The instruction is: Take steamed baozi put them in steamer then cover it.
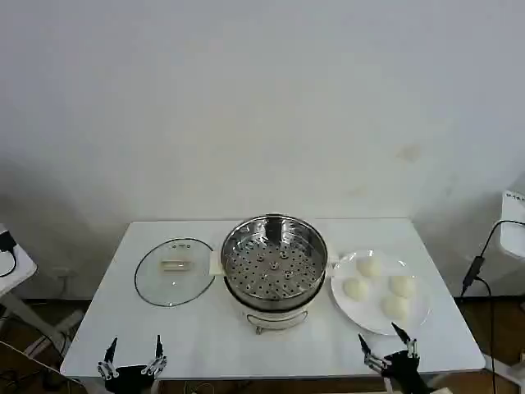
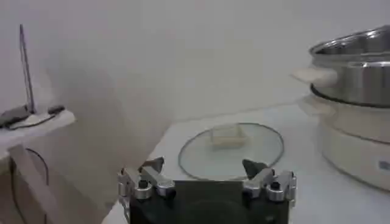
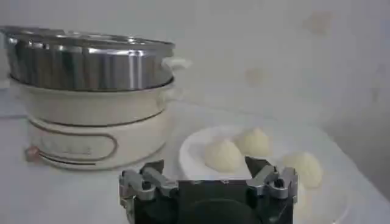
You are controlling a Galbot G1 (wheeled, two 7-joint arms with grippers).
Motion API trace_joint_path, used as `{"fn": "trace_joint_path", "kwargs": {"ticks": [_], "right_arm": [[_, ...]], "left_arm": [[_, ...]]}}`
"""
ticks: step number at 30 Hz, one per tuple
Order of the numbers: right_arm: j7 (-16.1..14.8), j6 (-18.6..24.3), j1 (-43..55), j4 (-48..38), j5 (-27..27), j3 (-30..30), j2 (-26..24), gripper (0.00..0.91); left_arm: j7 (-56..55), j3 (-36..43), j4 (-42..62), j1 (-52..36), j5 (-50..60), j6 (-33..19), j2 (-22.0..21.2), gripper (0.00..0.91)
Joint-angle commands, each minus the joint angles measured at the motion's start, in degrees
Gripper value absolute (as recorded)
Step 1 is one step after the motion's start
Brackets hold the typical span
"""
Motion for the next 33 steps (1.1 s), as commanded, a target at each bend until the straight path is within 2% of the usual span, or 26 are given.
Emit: {"fn": "trace_joint_path", "kwargs": {"ticks": [1, 7, 11, 12, 13, 15, 16, 17, 18, 19, 22, 23, 25, 26, 29, 33], "right_arm": [[0.30, -1.69, 2.48, 0.48, -3.58, 1.79, -2.14, 0.907], [-5.35, -7.77, 10.83, -3.30, -8.40, 4.13, -11.68, 0.907], [-11.94, -9.49, 18.37, -7.49, -12.95, 2.73, -17.52, 0.907], [-14.23, -9.60, 20.64, -9.34, -15.30, 2.01, -20.14, 0.907], [-18.64, -9.23, 22.17, -10.37, -17.27, 1.64, -21.80, 0.907], [-24.76, -8.72, 26.76, -12.89, -20.59, 0.01, -25.77, 0.907], [-25.25, -8.62, 28.28, -13.51, -21.46, -0.44, -27.04, 0.907], [-28.11, -8.30, 29.34, -14.22, -22.19, -0.86, -27.67, 0.907], [-32.41, -7.78, 32.88, -15.77, -24.98, -2.86, -30.50, 0.907], [-32.87, -7.43, 33.87, -16.14, -25.62, -3.48, -31.00, 0.907], [-41.07, -4.91, 45.88, -21.27, -29.66, -11.95, -35.03, 0.907], [-41.97, -4.31, 47.51, -22.57, -30.24, -15.32, -35.25, 0.907], [-45.26, -0.81, 59.00, -27.96, -33.85, -24.27, -35.63, 0.907], [-46.11, 0.46, 62.19, -29.57, -34.64, -26.89, -35.49, 0.907], [-48.90, 2.44, 72.36, -34.16, -36.14, -38.99, -34.28, 0.907], [-53.12, 5.53, 82.14, -39.49, -38.01, -49.82, -31.25, 0.907]], "left_arm": [[-0.83, -0.29, -1.25, -0.30, 1.97, 5.38, 0.37, 0.907], [6.98, -2.19, -2.45, -1.38, 5.34, 6.71, 0.60, 0.907], [9.05, -3.51, -2.89, -2.51, 6.39, 6.74, 1.10, 0.907], [9.12, -3.75, -2.91, -2.69, 6.60, 6.79, 1.22, 0.907], [9.14, -3.85, -2.88, -2.74, 6.76, 6.78, 1.26, 0.907], [9.25, -4.25, -2.45, -3.11, 7.04, 6.77, 1.32, 0.907], [9.29, -4.32, -2.25, -3.18, 7.11, 6.75, 1.31, 0.907], [9.31, -4.36, -2.14, -3.18, 7.18, 6.72, 1.31, 0.907], [9.31, -4.39, -1.87, -3.21, 7.32, 6.69, 1.29, 0.907], [9.31, -4.38, -1.64, -3.22, 7.47, 6.64, 1.27, 0.907], [9.44, -4.38, -1.19, -3.33, 8.29, 6.59, 1.29, 0.907], [9.51, -4.39, -1.12, -3.40, 8.39, 6.59, 1.31, 0.907], [9.53, -4.50, -1.12, -3.64, 8.60, 6.62, 1.20, 0.907], [9.57, -4.61, -1.13, -3.66, 8.68, 6.62, 1.15, 0.907], [9.60, -4.97, -0.91, -3.75, 8.88, 6.62, 0.89, 0.907], [9.71, -5.18, -0.42, -3.74, 9.31, 6.59, 0.71, 0.907]]}}
